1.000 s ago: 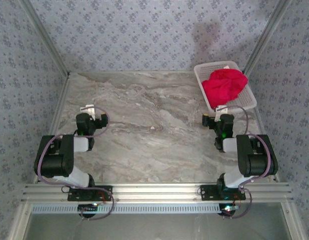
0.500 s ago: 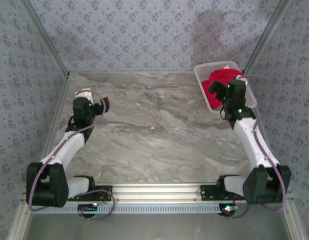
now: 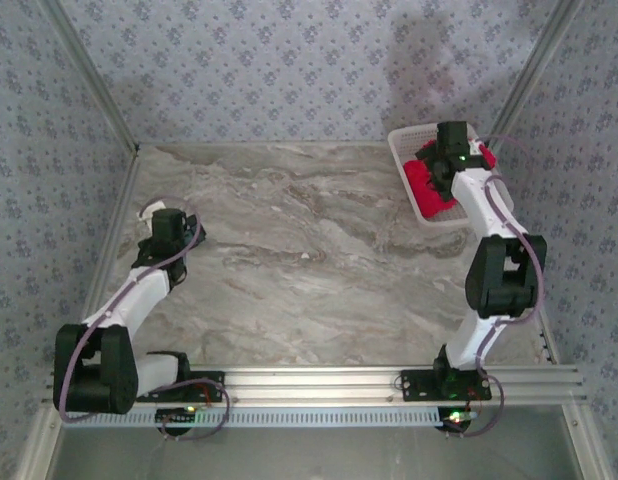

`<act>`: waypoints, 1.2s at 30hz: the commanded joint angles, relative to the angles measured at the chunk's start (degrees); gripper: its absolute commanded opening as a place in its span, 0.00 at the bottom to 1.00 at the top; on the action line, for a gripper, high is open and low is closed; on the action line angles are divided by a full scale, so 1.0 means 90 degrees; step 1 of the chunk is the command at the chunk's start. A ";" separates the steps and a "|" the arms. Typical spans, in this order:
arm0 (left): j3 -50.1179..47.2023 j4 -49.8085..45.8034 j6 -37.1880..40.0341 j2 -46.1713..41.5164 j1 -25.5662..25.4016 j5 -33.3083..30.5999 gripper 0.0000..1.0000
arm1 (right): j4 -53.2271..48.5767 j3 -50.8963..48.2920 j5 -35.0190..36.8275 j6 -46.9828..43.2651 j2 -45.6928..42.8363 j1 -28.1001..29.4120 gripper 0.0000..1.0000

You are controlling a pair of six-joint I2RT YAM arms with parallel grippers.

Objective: Fold the inside-out t-shirt

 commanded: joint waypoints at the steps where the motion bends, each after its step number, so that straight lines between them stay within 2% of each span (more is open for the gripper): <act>1: 0.0005 -0.0053 -0.0166 -0.0106 0.0053 -0.0166 1.00 | -0.0690 0.0442 0.0208 0.0699 0.0487 -0.0142 0.94; 6: 0.0063 -0.0072 -0.0125 -0.0021 0.0084 -0.0085 1.00 | -0.0954 0.1024 -0.0157 0.1058 0.1318 -0.0305 0.83; 8: 0.0072 -0.0060 -0.0115 0.0008 0.0095 -0.0045 1.00 | -0.0898 0.1179 -0.0247 0.1134 0.1572 -0.0372 0.72; 9: 0.0081 -0.0050 -0.0115 0.0036 0.0090 -0.0028 1.00 | -0.0879 0.1226 -0.0237 0.1151 0.1629 -0.0379 0.62; 11: 0.0127 -0.0059 -0.0106 0.0102 0.0100 0.0003 1.00 | -0.0660 0.1241 -0.0115 0.1145 0.1652 -0.0372 0.34; 15: 0.0237 -0.0098 -0.0115 0.0231 0.0098 0.0042 1.00 | -0.0608 0.1285 0.0204 0.0864 0.1440 -0.0280 0.01; 21: 0.0326 -0.0138 -0.0125 0.0487 0.0107 0.0109 0.95 | -0.0563 0.1109 0.0969 0.0232 0.0357 -0.0042 0.00; 25: 0.0348 -0.0028 -0.0081 0.0602 0.0116 0.0545 0.91 | 0.0255 0.0531 0.1170 -0.0220 -0.0646 0.0199 0.00; 29: 0.0269 0.0176 -0.0284 0.0681 0.0123 0.0845 0.90 | 0.0954 0.0006 0.0954 -0.0262 -0.1484 0.0294 0.00; 32: 0.0199 0.0251 -0.0377 0.0665 0.0126 0.0822 0.90 | 0.1553 -0.0094 0.0497 -0.0604 -0.1911 0.0350 0.00; 34: 0.0145 0.0253 -0.0405 0.0629 0.0133 0.0800 0.98 | 0.1741 0.0097 0.0193 -0.0885 -0.2081 0.0379 0.00; 36: 0.0076 0.0310 -0.0431 0.0591 0.0133 0.0807 1.00 | 0.1776 0.0519 -0.0122 -0.1221 -0.2162 0.0404 0.00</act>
